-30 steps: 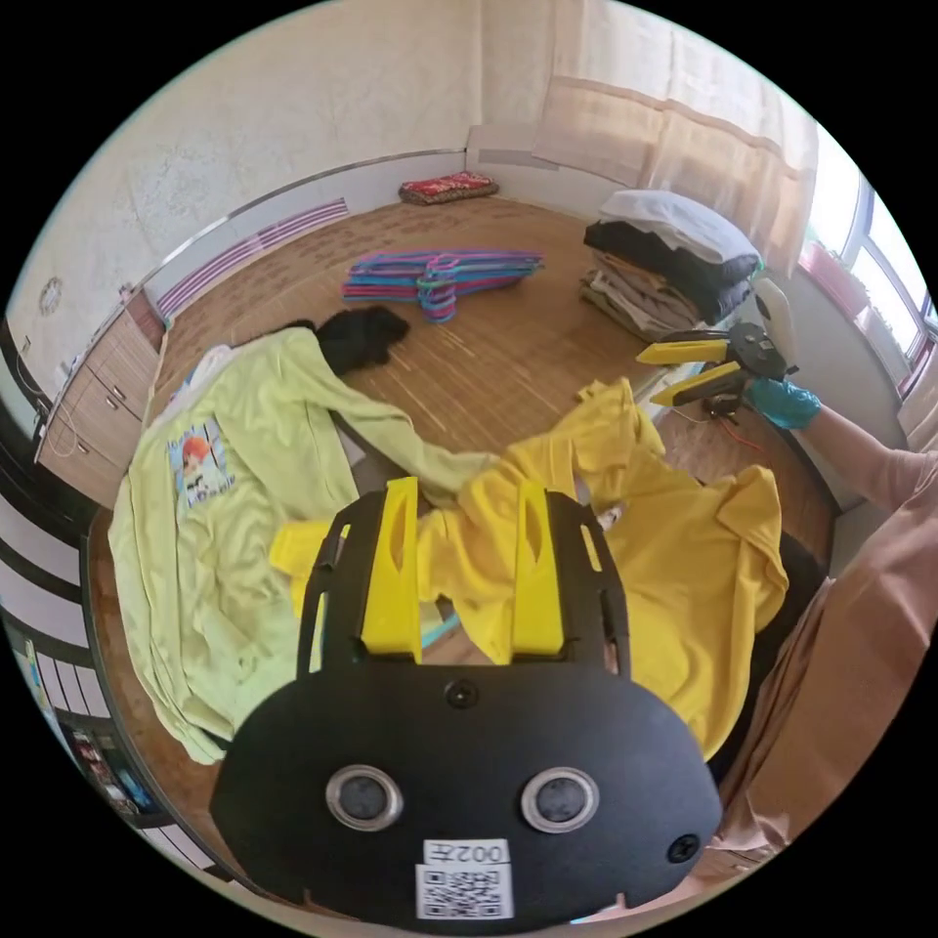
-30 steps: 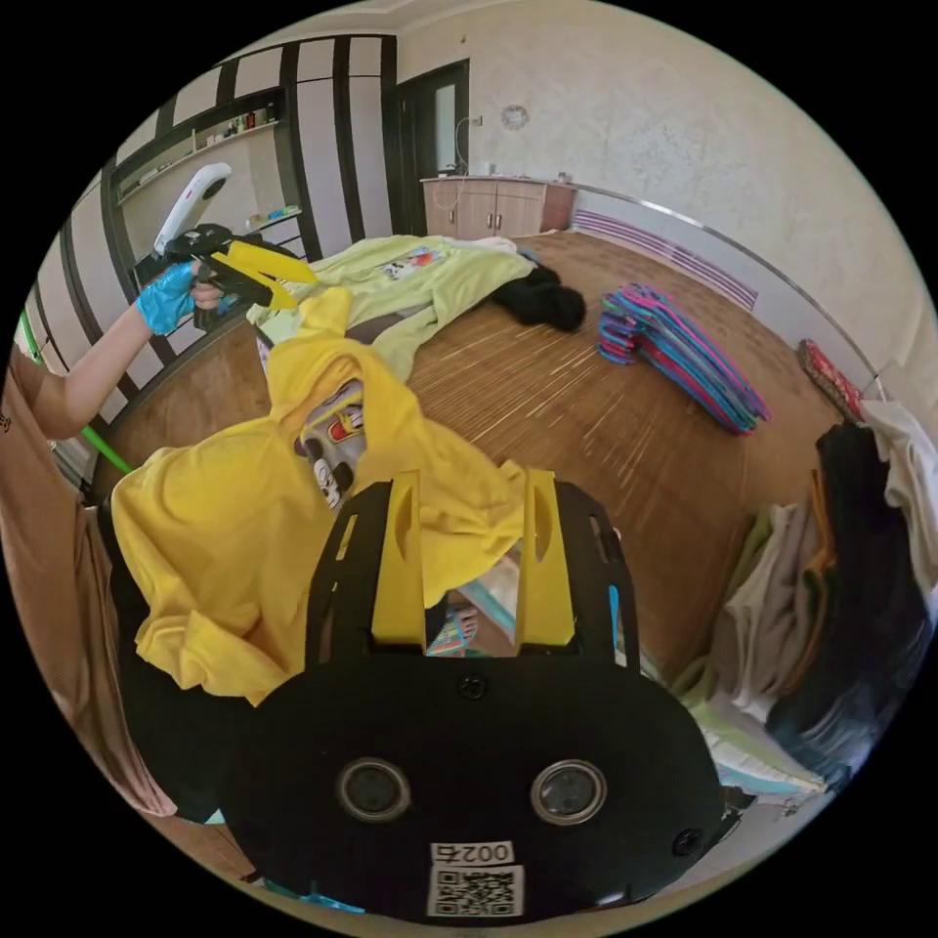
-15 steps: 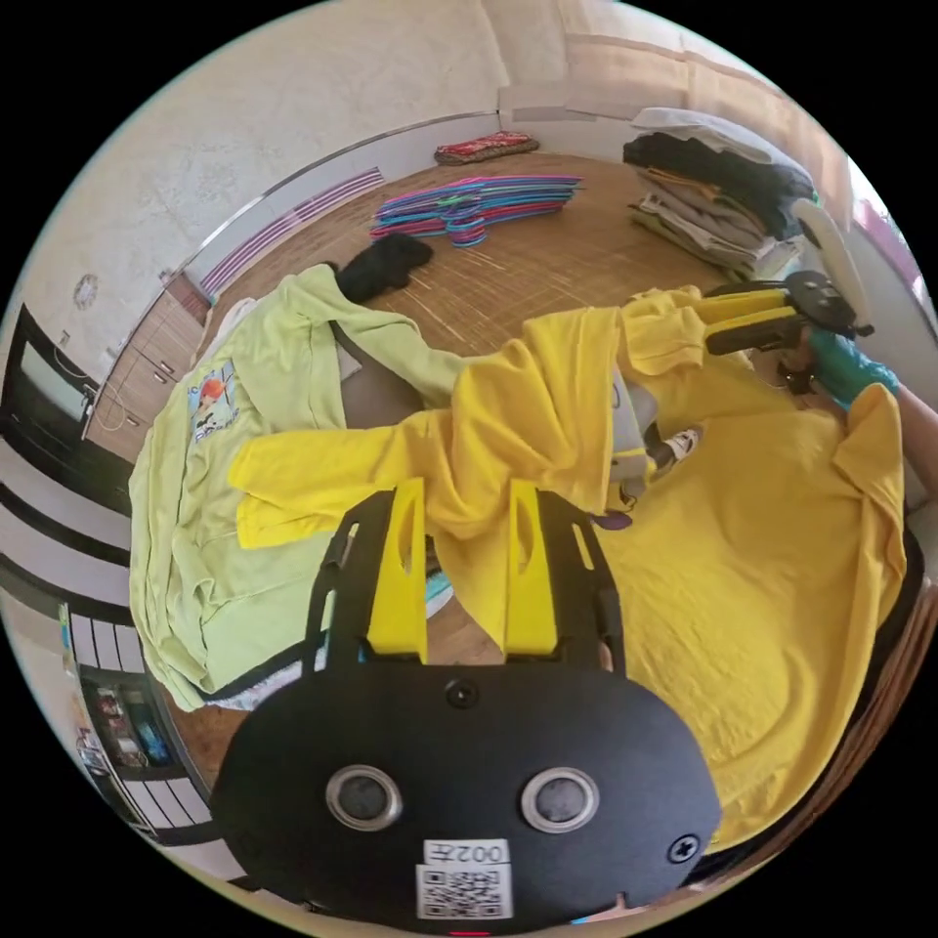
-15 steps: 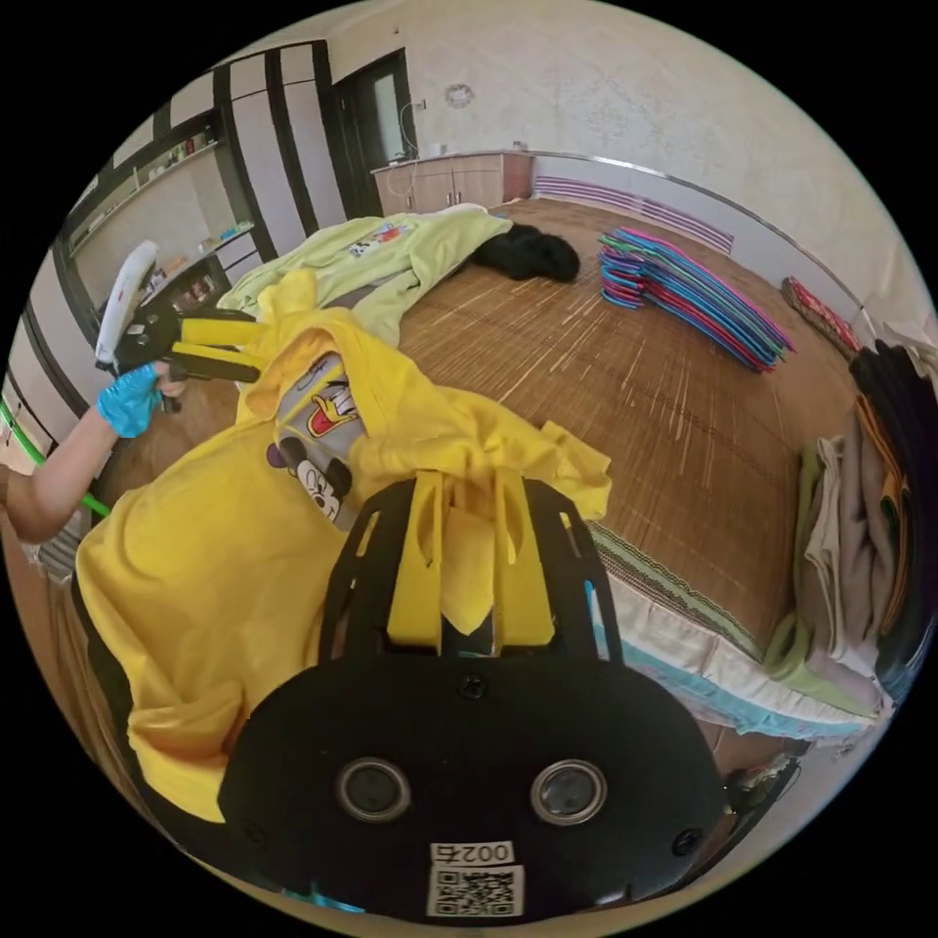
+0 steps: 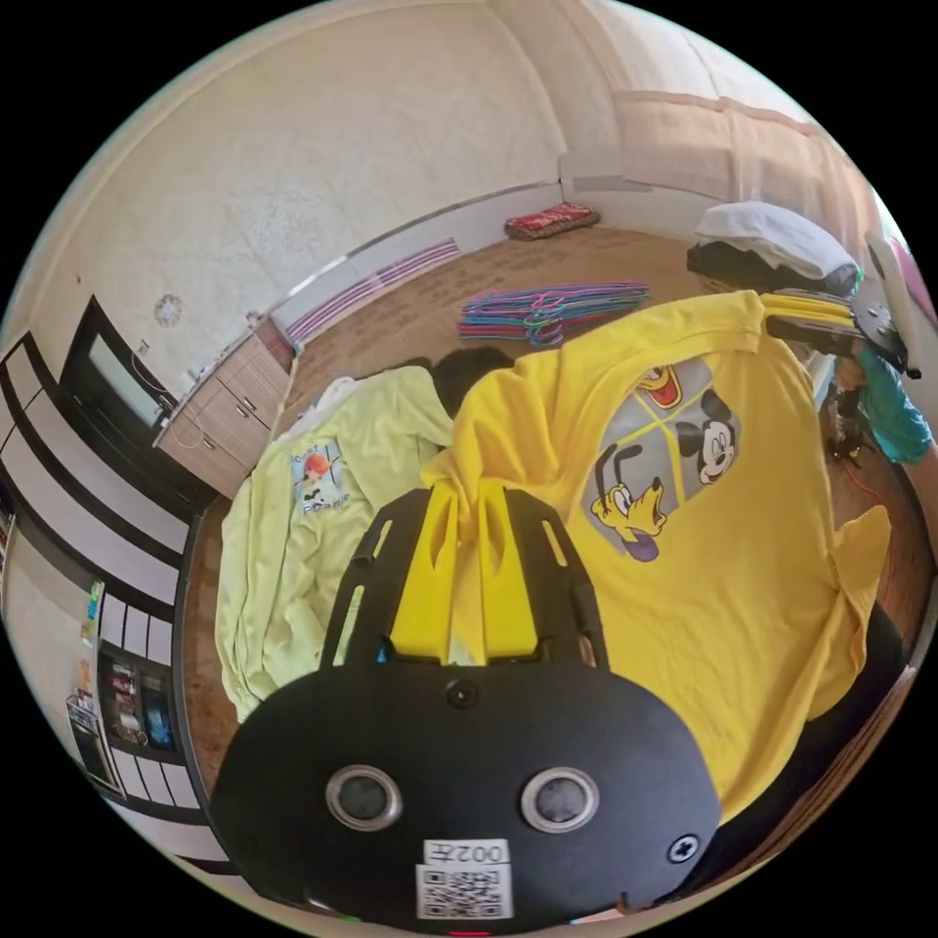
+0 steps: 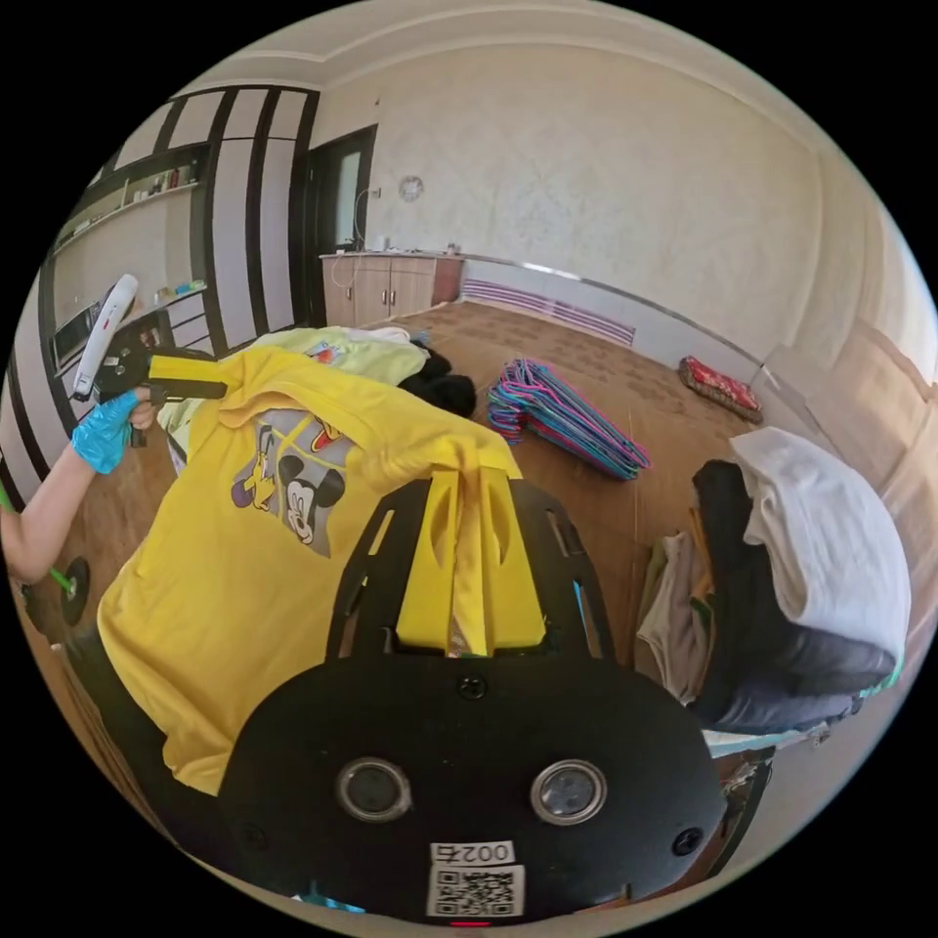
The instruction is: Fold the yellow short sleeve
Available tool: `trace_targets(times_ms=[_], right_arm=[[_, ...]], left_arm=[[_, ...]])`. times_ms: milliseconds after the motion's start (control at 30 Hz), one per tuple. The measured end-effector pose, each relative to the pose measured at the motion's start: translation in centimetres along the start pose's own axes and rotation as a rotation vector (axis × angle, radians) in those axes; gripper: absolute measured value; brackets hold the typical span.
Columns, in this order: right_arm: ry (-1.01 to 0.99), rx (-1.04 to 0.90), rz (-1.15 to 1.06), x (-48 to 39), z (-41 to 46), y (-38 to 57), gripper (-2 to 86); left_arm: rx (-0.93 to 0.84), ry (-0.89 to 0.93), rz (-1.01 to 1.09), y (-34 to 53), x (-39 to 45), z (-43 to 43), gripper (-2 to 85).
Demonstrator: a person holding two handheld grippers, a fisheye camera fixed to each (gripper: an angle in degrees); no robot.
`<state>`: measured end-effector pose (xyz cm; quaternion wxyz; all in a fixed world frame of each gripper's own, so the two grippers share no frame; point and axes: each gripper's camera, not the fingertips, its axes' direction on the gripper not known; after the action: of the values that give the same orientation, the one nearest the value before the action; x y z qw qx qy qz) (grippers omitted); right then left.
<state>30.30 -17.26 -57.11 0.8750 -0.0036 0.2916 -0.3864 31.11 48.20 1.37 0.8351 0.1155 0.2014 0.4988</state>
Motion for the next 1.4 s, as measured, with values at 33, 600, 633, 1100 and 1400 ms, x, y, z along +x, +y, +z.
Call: trace_targets(times_ms=[33, 600, 633, 1100, 1400], right_arm=[[-0.012, -0.041, 0.019, 0.5, 1.3, -0.5, 4.1], [-0.155, -0.223, -0.018, -0.6, 6.5, 1.9, 4.9], [-0.19, -0.226, -0.032, -1.2, 6.0, 2.4, 5.5], [-0.262, -0.275, 0.016, -8.2, 5.0, 9.5, 8.3], [-0.19, -0.265, 0.049, -9.9, 6.1, 9.1, 8.1]], left_arm=[[-0.016, 0.015, -0.002, -0.5, -0.3, 0.6, 2.3], [-0.111, 0.102, -0.107, -2.6, -3.9, 4.4, 3.9], [-0.11, 0.117, -0.097, -2.4, -3.7, 4.1, 3.9], [-0.178, 0.248, -0.051, 3.9, 3.6, 5.1, 4.2], [-0.146, 0.227, -0.108, 3.5, 3.8, 5.9, 4.4]])
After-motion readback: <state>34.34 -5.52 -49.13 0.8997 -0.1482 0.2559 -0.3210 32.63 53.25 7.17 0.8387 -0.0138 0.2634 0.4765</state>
